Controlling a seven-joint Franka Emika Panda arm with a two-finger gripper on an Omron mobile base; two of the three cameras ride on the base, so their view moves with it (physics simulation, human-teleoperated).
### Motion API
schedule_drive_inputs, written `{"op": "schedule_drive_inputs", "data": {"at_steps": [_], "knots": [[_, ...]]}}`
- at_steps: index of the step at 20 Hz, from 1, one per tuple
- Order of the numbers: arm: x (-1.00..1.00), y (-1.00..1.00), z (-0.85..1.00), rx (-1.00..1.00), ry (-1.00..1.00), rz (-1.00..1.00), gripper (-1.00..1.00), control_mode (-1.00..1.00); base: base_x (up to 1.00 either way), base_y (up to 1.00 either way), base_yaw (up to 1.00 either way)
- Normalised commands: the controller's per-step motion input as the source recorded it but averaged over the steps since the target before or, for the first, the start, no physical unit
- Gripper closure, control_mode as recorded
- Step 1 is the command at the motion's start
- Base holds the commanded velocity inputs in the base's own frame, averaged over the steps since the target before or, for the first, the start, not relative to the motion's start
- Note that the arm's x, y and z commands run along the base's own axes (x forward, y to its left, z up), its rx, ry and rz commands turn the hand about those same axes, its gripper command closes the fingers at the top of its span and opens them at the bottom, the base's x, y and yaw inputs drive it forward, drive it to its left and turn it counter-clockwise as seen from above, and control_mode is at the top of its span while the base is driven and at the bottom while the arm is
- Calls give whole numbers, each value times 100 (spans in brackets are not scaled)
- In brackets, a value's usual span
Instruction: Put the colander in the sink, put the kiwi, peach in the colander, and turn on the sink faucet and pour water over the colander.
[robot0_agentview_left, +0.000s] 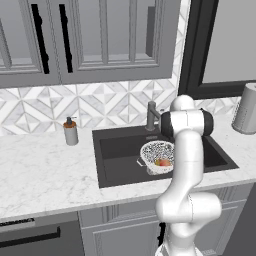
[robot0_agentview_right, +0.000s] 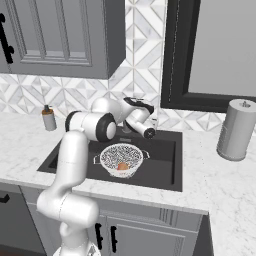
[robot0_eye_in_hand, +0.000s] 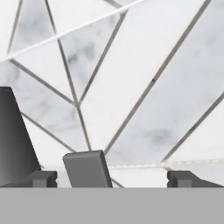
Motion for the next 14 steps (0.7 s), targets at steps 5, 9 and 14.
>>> {"op": "schedule_drive_inputs", "data": {"at_steps": [5, 9, 14], "knots": [[6, 0, 0, 0, 0, 0, -100, -100, 0, 0, 0], [3, 0, 0, 0, 0, 0, -100, -100, 0, 0, 0], [0, -3, 0, 0, 0, 0, -100, -100, 0, 0, 0]]}}
